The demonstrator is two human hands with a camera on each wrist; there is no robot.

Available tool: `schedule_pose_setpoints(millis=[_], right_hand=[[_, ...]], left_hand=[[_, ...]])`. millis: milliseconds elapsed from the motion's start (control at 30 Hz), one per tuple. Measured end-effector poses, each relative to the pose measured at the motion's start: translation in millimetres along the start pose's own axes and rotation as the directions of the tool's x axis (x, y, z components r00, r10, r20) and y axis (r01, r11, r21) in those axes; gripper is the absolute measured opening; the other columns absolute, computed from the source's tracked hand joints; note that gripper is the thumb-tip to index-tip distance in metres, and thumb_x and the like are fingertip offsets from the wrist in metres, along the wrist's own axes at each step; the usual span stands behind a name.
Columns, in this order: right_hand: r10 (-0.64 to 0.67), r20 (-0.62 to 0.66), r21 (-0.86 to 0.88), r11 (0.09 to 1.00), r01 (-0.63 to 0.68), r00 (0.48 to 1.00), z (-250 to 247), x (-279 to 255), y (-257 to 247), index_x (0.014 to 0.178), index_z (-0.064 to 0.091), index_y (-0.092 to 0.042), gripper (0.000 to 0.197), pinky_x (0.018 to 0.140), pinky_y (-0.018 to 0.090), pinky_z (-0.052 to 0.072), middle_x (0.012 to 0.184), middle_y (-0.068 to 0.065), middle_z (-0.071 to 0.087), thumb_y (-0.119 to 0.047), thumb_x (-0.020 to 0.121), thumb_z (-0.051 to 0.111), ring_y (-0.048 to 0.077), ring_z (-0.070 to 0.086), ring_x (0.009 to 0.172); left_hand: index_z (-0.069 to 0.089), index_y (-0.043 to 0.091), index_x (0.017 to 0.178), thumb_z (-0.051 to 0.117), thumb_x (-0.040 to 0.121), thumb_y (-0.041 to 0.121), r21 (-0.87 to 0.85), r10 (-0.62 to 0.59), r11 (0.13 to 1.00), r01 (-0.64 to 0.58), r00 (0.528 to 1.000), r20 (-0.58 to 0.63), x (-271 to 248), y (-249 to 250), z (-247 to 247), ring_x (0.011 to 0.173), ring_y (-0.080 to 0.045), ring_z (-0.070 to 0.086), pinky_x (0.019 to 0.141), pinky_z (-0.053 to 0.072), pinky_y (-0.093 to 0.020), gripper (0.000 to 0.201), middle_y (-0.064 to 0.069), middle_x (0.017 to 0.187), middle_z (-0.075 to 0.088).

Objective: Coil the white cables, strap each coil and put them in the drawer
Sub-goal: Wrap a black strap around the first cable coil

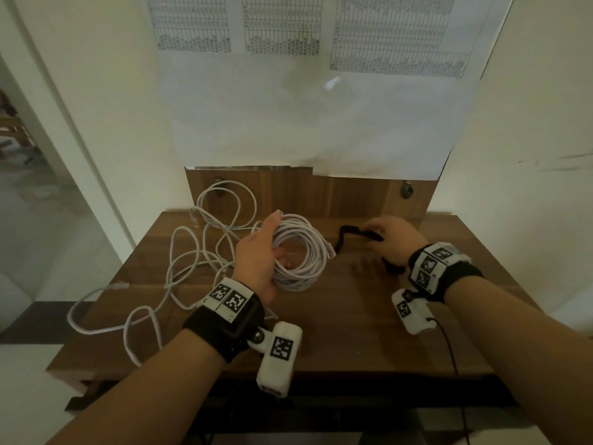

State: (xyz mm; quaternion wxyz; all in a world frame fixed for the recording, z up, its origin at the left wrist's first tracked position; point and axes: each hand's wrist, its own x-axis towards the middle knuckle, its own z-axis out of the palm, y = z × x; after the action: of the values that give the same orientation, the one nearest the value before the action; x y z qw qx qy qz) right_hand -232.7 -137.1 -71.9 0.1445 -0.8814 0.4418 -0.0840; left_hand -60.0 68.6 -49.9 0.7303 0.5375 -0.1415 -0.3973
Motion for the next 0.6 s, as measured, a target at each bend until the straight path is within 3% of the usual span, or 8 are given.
schedule_pose_setpoints(millis=[67,133,233,333,400,467,533,600], right_hand=[[-0.115,0.066,-0.065,0.991,0.119,0.991,14,10,-19,0.137,0.057,-0.028,0.048,0.106,0.037,0.043,0.14,0.001,0.052,-0.007,0.095,0.057,0.025,0.052,0.126],[-0.14,0.17,-0.163,0.972,0.168,0.975,29,25,-30,0.139,0.055,-0.03,0.052,0.104,0.038,0.047,0.139,0.002,0.054,-0.004,0.094,0.054,0.026,0.054,0.124],[-0.069,0.243,-0.23,0.965,0.126,0.968,41,47,-33,0.126,0.064,-0.026,0.033,0.093,0.038,0.054,0.118,0.001,0.067,-0.015,0.096,0.056,0.022,0.064,0.103],[-0.055,0.22,-0.226,0.968,0.106,0.974,39,53,-36,0.103,0.073,-0.021,0.016,0.076,0.032,0.055,0.092,-0.001,0.068,-0.031,0.095,0.062,0.016,0.064,0.081],[-0.102,0.079,-0.117,0.987,0.111,0.992,30,43,-40,0.082,0.067,-0.024,0.02,0.069,0.028,0.046,0.086,-0.002,0.062,-0.036,0.097,0.06,0.016,0.059,0.077],[-0.112,-0.12,0.094,0.988,0.124,0.986,15,23,-50,0.081,0.058,-0.025,0.023,0.069,0.027,0.04,0.088,-0.002,0.058,-0.036,0.101,0.053,0.018,0.056,0.08],[-0.089,-0.206,0.405,0.899,0.168,0.974,-7,-4,-66,0.088,0.059,-0.021,0.022,0.063,0.025,0.042,0.081,-0.002,0.064,-0.031,0.104,0.048,0.017,0.06,0.071],[-0.149,-0.207,0.566,0.788,0.243,0.967,-31,-34,-85,0.095,0.061,-0.02,0.016,0.059,0.022,0.046,0.069,-0.005,0.065,-0.027,0.104,0.049,0.011,0.059,0.058]], left_hand=[[0.069,0.017,0.09,0.064,0.096,0.037,-0.01,-0.004,1.0,0.004,1.0,-0.003,-2,3,0,0.04,-0.007,0.04,0.041,0.038,-0.024,0.022,0.007,0.049,0.042],[0.071,0.015,0.096,0.063,0.096,0.037,-0.018,-0.004,1.0,0.004,1.0,-0.006,-1,5,-1,0.041,-0.008,0.041,0.042,0.038,-0.025,0.023,0.007,0.049,0.044],[0.072,0.016,0.096,0.064,0.095,0.039,-0.003,-0.006,1.0,0.006,1.0,-0.009,3,5,-4,0.047,-0.009,0.045,0.044,0.041,-0.025,0.024,0.006,0.055,0.05],[0.069,0.017,0.086,0.063,0.096,0.037,-0.018,-0.007,1.0,0.007,1.0,0.0,6,3,-6,0.04,-0.008,0.042,0.042,0.038,-0.023,0.023,0.009,0.046,0.048],[0.07,0.017,0.083,0.063,0.096,0.036,-0.02,0.006,1.0,-0.006,1.0,-0.02,10,2,-8,0.039,-0.007,0.044,0.042,0.039,-0.024,0.024,0.009,0.046,0.048],[0.07,0.017,0.081,0.063,0.096,0.037,-0.008,0.013,1.0,-0.013,0.999,-0.036,12,1,-9,0.039,-0.006,0.045,0.043,0.04,-0.024,0.026,0.009,0.045,0.049],[0.068,0.016,0.08,0.063,0.096,0.038,0.012,0.012,1.0,-0.011,0.999,-0.045,15,0,-10,0.039,-0.007,0.045,0.042,0.04,-0.024,0.027,0.009,0.046,0.049],[0.071,0.015,0.085,0.064,0.095,0.04,0.045,0.014,0.999,-0.012,0.999,-0.05,16,-2,-9,0.044,-0.01,0.049,0.045,0.043,-0.026,0.028,0.005,0.053,0.054]])
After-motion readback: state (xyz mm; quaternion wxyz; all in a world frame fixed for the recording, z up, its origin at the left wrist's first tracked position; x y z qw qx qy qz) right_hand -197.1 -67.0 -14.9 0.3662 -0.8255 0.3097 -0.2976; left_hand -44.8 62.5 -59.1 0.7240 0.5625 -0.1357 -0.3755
